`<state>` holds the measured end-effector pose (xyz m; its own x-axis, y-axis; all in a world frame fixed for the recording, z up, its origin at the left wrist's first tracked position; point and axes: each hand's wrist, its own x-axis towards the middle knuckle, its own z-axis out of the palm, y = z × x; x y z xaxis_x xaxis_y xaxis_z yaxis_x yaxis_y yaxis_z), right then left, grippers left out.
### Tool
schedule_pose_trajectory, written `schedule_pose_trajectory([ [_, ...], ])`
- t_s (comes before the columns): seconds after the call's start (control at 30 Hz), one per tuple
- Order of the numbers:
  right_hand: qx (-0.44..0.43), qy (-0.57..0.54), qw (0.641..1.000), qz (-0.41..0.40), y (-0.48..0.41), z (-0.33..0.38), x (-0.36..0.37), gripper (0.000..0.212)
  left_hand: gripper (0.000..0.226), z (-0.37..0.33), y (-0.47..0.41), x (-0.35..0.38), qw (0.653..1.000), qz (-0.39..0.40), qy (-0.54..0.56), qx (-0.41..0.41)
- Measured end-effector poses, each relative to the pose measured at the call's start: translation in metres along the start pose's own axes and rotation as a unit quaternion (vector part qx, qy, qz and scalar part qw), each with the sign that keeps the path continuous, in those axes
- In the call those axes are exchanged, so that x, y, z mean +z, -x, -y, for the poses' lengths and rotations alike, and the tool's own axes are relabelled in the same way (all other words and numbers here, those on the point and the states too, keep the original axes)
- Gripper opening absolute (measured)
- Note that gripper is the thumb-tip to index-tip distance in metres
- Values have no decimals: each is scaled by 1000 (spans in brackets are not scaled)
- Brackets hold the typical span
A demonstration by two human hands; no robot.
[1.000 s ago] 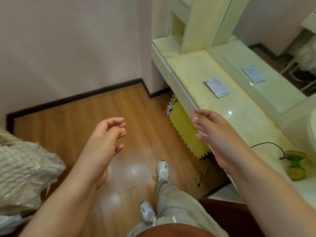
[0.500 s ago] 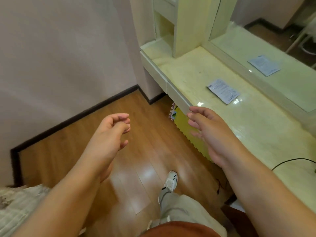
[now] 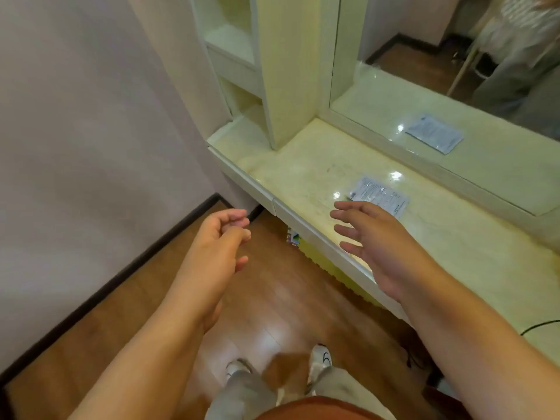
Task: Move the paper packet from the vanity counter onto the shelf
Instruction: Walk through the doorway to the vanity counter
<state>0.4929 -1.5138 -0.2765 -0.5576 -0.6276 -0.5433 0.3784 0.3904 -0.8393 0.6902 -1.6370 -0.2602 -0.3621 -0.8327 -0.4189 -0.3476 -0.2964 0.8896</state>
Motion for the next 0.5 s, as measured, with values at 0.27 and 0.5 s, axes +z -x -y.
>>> schedule_pose_trajectory([
  [0.27,1,-39,994,-105,-44,15,5,23,28,-29,-97,16,993,106,-31,36],
  [0.5,-4,-100,969,-228,-74,27,44,22,29,-58,-184,13,970,224,-80,50],
])
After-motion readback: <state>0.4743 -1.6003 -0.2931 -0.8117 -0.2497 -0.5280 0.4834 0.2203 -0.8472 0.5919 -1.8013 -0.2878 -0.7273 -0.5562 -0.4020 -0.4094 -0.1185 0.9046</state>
